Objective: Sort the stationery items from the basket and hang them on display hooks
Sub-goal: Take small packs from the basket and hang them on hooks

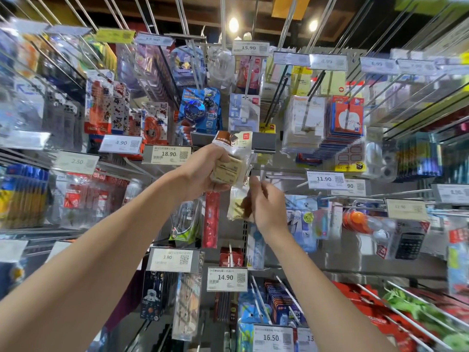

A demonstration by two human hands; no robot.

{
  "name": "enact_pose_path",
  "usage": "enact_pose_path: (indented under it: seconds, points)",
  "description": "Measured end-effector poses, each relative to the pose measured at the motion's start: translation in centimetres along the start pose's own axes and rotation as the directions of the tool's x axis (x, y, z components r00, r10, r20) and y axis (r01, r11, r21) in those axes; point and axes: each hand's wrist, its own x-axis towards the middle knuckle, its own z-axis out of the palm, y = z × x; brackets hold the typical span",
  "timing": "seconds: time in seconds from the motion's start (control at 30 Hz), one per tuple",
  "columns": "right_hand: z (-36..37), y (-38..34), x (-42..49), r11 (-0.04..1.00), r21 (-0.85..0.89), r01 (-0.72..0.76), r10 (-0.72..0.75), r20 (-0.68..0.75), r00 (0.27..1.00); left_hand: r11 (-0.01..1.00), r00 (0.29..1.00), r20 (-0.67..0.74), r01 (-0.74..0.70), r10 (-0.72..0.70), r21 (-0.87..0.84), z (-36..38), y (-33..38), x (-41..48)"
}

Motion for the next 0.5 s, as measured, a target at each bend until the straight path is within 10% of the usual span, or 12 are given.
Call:
enact_pose_path:
  seconds: [0.33, 0.5]
  points:
    - [1.3, -4.0, -1.0, 0.991, 0.077, 0.108, -0.117, 0.115, 0.987, 0.989, 0.998, 0.015, 0.059, -0.058, -0.136, 1.0, 0.8, -0.8]
    - [0.5, -2.0, -1.5, 0.955, 0.267, -0.128, 0.083, 0.175, 0.981, 0.999, 0.996, 0.070, 0.053, -0.052, -0.006, 1.1, 1.3, -1.3]
